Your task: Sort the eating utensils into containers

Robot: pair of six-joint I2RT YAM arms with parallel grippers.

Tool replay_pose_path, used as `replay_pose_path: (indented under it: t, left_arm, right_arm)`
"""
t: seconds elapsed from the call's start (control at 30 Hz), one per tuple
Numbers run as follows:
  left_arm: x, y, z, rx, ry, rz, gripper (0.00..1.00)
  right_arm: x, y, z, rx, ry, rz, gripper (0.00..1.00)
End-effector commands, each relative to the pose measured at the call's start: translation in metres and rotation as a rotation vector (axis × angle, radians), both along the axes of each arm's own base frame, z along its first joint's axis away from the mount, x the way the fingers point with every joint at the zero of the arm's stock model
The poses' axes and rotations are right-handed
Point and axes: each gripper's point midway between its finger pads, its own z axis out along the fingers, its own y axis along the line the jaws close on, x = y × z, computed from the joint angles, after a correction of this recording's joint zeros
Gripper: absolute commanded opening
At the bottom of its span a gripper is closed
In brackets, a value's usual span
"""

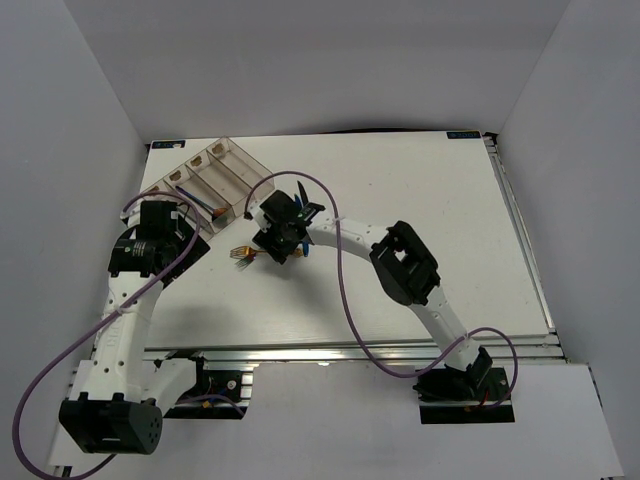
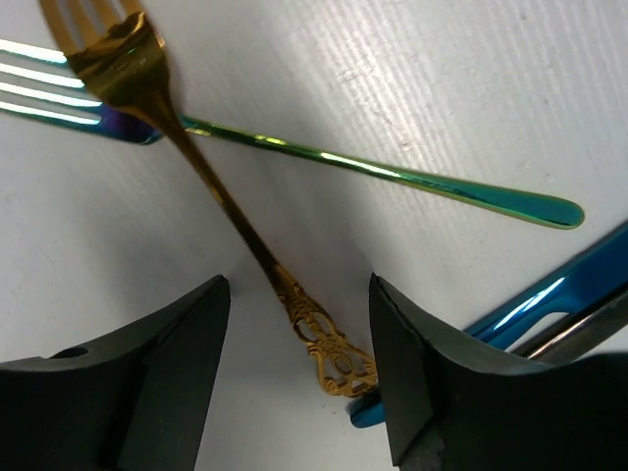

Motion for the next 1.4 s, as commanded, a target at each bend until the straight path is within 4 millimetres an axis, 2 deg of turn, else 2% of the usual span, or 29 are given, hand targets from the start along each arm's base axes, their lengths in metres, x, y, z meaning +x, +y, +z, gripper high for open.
replay_pose_path:
  t: [0.0,0.07,0.13,0.33,0.4,0.47,0.5,0.53,0.57,0.6,0.63,0.67,0.7,0.73,0.77,0.93,0.97,1.03,1.07,1.2,1.23,1.33,1.37]
  left_arm:
    - [-0.006,0.0,0.001,0.009,-0.001,-0.009,0.98]
    - [-0.006,-0.002,0.0,0.011,0.002,-0.017,0.98]
    - [-0.005,-0.003,0.001,0.01,0.005,-0.022,0.98]
    - [-0.003,-0.007,0.006,-0.006,-0.012,-0.028,0.98]
    - [0.0,-0.011,0.007,-0.028,-0.029,-0.037,0.98]
    - [0.005,-0.025,0.009,-0.093,-0.071,-0.078,0.98]
    - [0.007,-0.033,0.01,-0.127,-0.087,-0.103,0.98]
    - [0.01,-0.041,0.01,-0.166,-0.104,-0.13,0.98]
    - [0.014,-0.062,0.01,-0.258,-0.139,-0.2,0.98]
    - [0.016,-0.072,0.009,-0.314,-0.153,-0.222,0.98]
    - [0.019,-0.081,0.01,-0.36,-0.173,-0.245,0.98]
    - [0.027,-0.099,0.023,-0.437,-0.251,-0.313,0.98]
    - [0.026,-0.107,0.016,-0.496,-0.254,-0.314,0.98]
    - [0.029,-0.115,0.02,-0.534,-0.287,-0.333,0.98]
    - [0.036,-0.125,0.033,-0.596,-0.353,-0.364,0.98]
    - [0.041,-0.135,0.033,-0.638,-0.374,-0.378,0.97]
    - [0.044,-0.136,0.035,-0.639,-0.383,-0.381,0.96]
    - [0.047,-0.136,0.034,-0.64,-0.39,-0.384,0.92]
    - [0.05,-0.136,0.033,-0.636,-0.392,-0.381,0.86]
    - [0.057,-0.135,0.035,-0.632,-0.403,-0.375,0.68]
    - [0.059,-0.136,0.035,-0.636,-0.406,-0.376,0.57]
    - [0.065,-0.139,0.037,-0.648,-0.418,-0.382,0.34]
    - [0.066,-0.139,0.039,-0.648,-0.42,-0.387,0.23]
  right_arm:
    - [-0.021,-0.01,-0.02,-0.047,0.011,0.075,0.64]
    - [-0.026,-0.007,-0.024,-0.037,0.038,0.092,0.48]
    - [-0.031,-0.008,-0.03,-0.054,0.068,0.095,0.24]
    - [-0.057,-0.001,-0.008,-0.008,0.063,0.158,0.01]
    - [-0.065,-0.001,0.003,0.008,0.061,0.162,0.0]
    - [-0.071,0.003,0.016,0.055,0.074,0.151,0.0]
    - [-0.072,0.006,0.036,0.103,0.062,0.144,0.0]
    - [-0.074,0.006,0.044,0.128,0.067,0.127,0.0]
    - [-0.076,0.009,0.055,0.166,0.084,0.09,0.0]
    - [-0.078,0.011,0.077,0.215,0.089,0.073,0.0]
    - [-0.078,0.012,0.089,0.242,0.092,0.05,0.0]
    - [-0.084,0.015,0.101,0.289,0.147,0.01,0.0]
    - [-0.088,0.016,0.117,0.326,0.16,-0.003,0.0]
    - [-0.095,0.019,0.127,0.357,0.194,0.004,0.0]
    - [-0.1,0.019,0.14,0.391,0.221,-0.015,0.0]
    - [-0.112,0.017,0.173,0.479,0.238,0.003,0.0]
    - [-0.112,0.019,0.184,0.497,0.232,0.012,0.0]
    - [-0.117,0.02,0.194,0.508,0.256,0.025,0.0]
    - [-0.119,0.019,0.203,0.524,0.258,0.025,0.0]
    - [-0.12,0.018,0.211,0.537,0.257,0.024,0.0]
    - [-0.121,0.017,0.209,0.528,0.266,0.023,0.0]
    - [-0.123,0.018,0.213,0.538,0.283,0.017,0.0]
    - [-0.124,0.019,0.215,0.546,0.285,0.021,0.0]
